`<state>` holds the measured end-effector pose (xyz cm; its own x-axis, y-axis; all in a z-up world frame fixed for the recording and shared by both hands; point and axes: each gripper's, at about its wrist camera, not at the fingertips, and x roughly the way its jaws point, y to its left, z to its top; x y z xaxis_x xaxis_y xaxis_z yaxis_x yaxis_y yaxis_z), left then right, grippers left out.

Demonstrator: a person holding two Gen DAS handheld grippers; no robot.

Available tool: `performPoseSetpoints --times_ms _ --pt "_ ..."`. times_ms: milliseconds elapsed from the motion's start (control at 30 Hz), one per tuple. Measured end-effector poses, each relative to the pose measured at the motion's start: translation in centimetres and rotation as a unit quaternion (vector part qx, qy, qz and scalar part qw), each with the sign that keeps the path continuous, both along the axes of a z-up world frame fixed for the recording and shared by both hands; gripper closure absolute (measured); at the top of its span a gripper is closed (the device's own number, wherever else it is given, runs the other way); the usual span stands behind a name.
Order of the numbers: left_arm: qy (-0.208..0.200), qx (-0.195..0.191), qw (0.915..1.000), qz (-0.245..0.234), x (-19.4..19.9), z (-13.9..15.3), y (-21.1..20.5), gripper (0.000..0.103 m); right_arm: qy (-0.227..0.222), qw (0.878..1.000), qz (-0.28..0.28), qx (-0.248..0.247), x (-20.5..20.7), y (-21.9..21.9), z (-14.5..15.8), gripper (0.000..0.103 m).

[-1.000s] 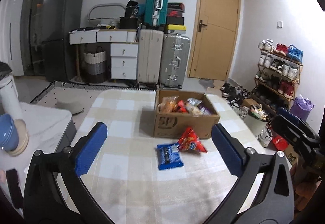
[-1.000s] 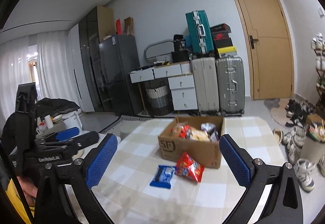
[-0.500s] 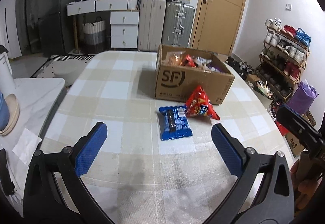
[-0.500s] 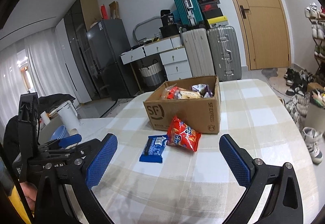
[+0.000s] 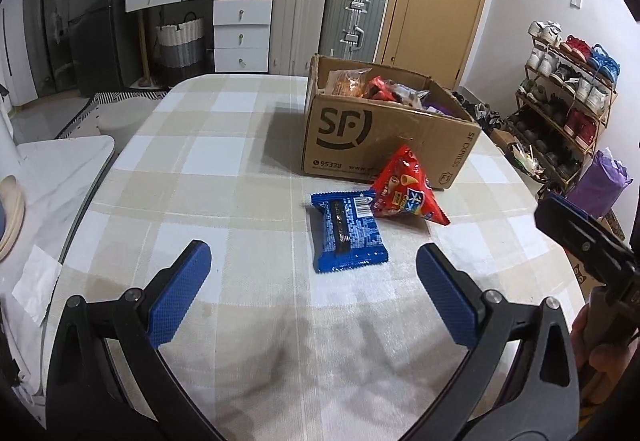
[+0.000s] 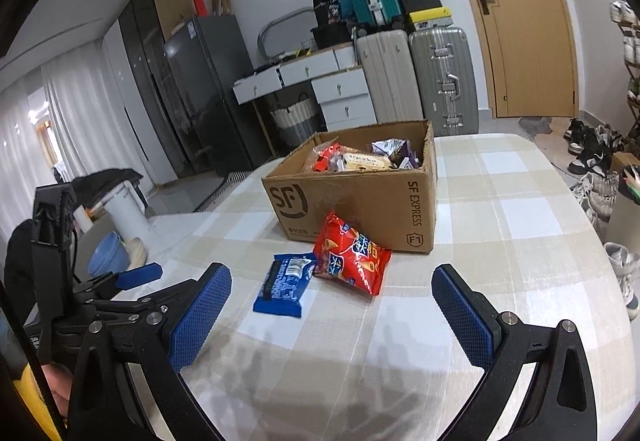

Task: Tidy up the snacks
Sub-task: 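Close the right tool on the red chip bag and lift it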

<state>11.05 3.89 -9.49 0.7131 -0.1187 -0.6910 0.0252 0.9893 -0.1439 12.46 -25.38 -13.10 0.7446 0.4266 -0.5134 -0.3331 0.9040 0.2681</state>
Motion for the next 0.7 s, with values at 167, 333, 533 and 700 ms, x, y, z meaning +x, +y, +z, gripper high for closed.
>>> performPoseSetpoints --times_ms 167,333,533,700 --pt "0.008 -0.002 1.0 0.001 1.8 -0.8 -0.1 0.001 0.02 0.999 0.021 -0.016 3.6 1.3 -0.5 0.001" --pt "0.018 -0.002 0.9998 0.0 3.6 -1.9 -0.1 0.001 0.064 0.998 0.023 -0.016 7.3 2.4 -2.5 0.001" --pt "0.04 -0.01 0.9992 0.004 6.2 -3.7 0.2 0.001 0.109 0.994 0.03 -0.006 10.5 3.5 -4.8 0.002" --pt "0.053 -0.015 0.9985 0.005 7.4 -5.0 0.4 0.001 0.138 0.99 0.04 -0.007 12.3 4.3 -6.9 0.019"
